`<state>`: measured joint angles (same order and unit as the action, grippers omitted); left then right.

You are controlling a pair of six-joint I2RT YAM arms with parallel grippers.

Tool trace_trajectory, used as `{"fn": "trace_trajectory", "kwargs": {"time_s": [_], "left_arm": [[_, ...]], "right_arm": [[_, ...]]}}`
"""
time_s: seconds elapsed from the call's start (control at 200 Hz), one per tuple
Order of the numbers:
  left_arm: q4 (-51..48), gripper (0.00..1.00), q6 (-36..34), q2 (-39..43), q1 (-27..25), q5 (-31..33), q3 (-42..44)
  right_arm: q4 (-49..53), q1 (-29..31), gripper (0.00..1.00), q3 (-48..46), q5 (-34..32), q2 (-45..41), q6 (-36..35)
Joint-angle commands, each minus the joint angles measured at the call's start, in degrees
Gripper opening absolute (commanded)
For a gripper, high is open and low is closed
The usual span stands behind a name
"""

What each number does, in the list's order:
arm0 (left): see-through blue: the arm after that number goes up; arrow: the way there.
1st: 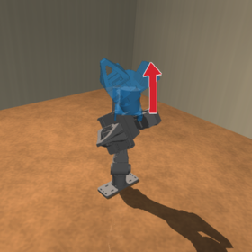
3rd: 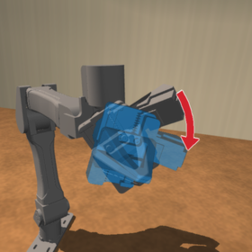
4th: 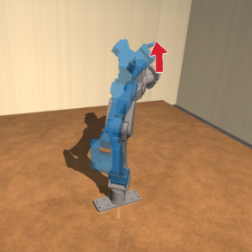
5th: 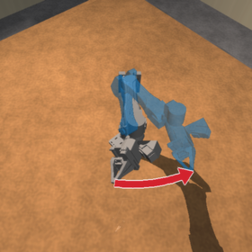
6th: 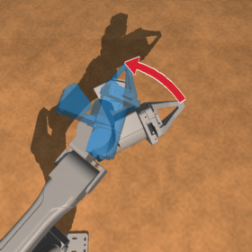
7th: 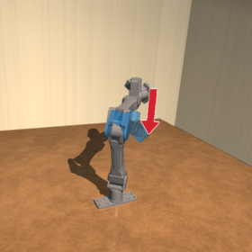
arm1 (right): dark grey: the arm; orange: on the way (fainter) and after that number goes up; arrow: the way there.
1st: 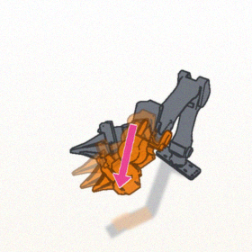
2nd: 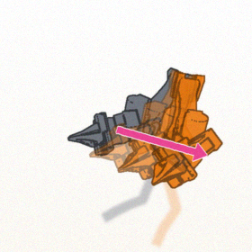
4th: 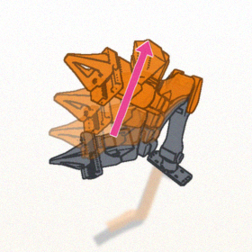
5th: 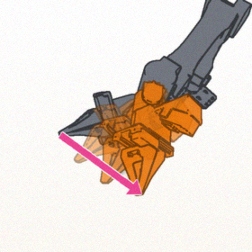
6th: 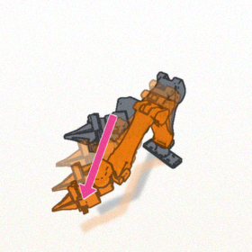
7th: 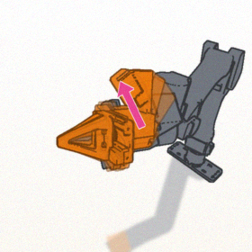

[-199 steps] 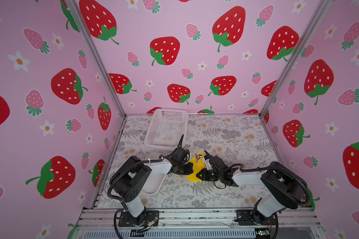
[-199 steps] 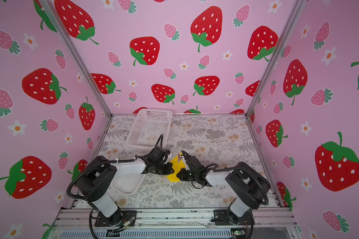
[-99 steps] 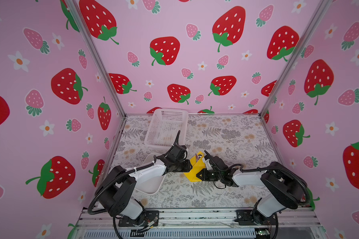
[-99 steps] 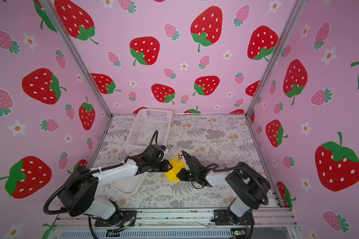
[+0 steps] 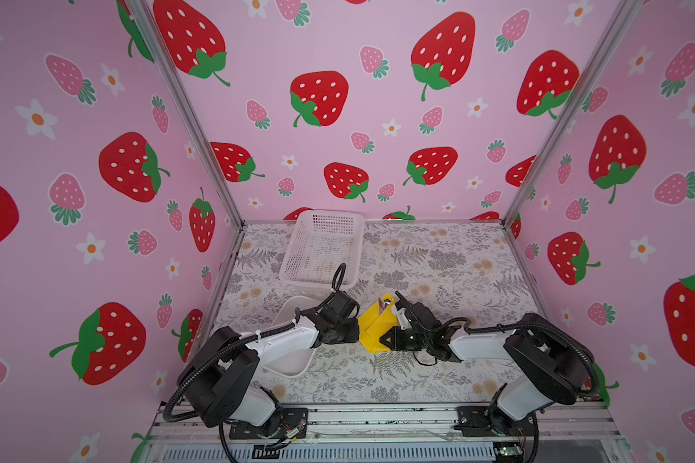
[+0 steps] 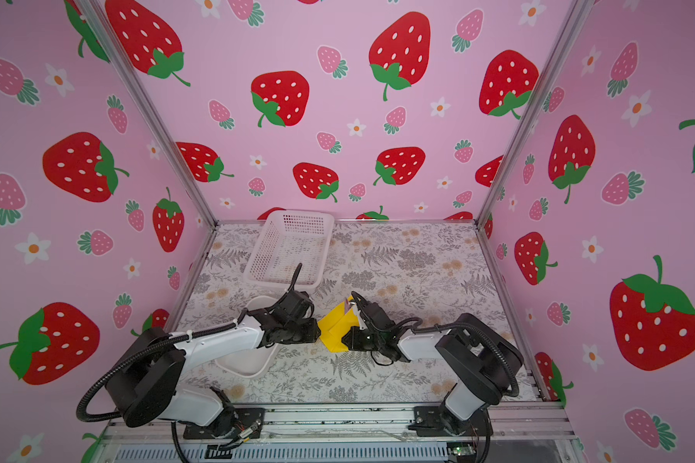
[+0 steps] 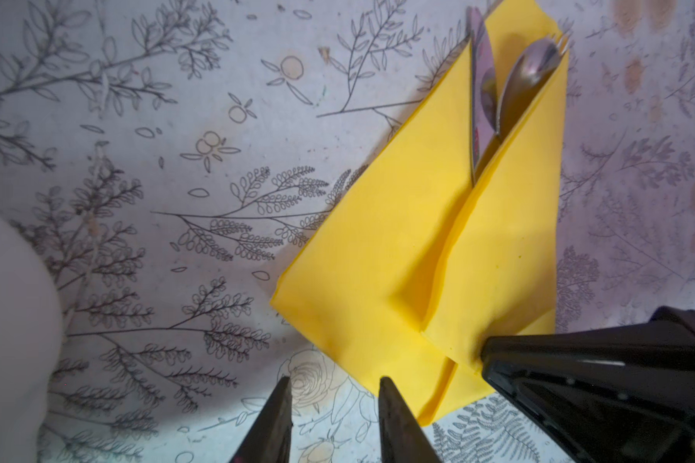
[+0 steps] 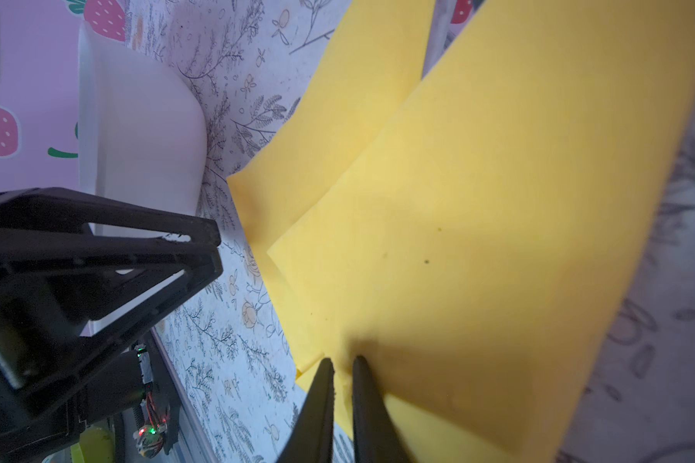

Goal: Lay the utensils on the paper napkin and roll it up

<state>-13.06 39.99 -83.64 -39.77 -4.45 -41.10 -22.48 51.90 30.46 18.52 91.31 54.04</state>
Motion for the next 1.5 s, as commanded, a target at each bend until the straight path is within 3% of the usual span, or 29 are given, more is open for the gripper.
{"fn": "trace_trajectory", "kwargs": {"time_s": [0.0, 0.565, 0.865, 1.02, 1.06, 1.496], "left_arm": [[1.7, 0.38, 2.2, -0.7, -0.3, 2.1, 0.6], [8.7, 0.33, 4.9, -3.9, -0.4, 4.0, 2.7], [12.4, 0.12, 4.1, -4.9, -0.3, 2.0, 3.3], [13.0, 0.07, 4.1, -4.3, -0.3, 1.6, 3.0], [13.2, 0.0, 4.0, -4.0, -0.3, 1.3, 2.9], [14.7, 0.0, 0.4, 1.8, -0.7, -8.6, 0.7]], "right_arm": [[2.5, 0.5, 0.14, -0.8, -1.0, 1.5, 0.0], [1.9, 0.4, 0.14, -0.7, -0.7, 1.4, 0.1], [1.7, 0.4, 0.14, -0.5, -0.6, 2.0, 0.1], [1.8, 0.4, 0.14, -0.5, -0.6, 1.7, 0.0], [1.9, 0.5, 0.14, -0.3, -0.7, 1.7, 0.1], [1.9, 0.4, 0.14, -0.4, -2.2, -0.1, 0.1]]}}
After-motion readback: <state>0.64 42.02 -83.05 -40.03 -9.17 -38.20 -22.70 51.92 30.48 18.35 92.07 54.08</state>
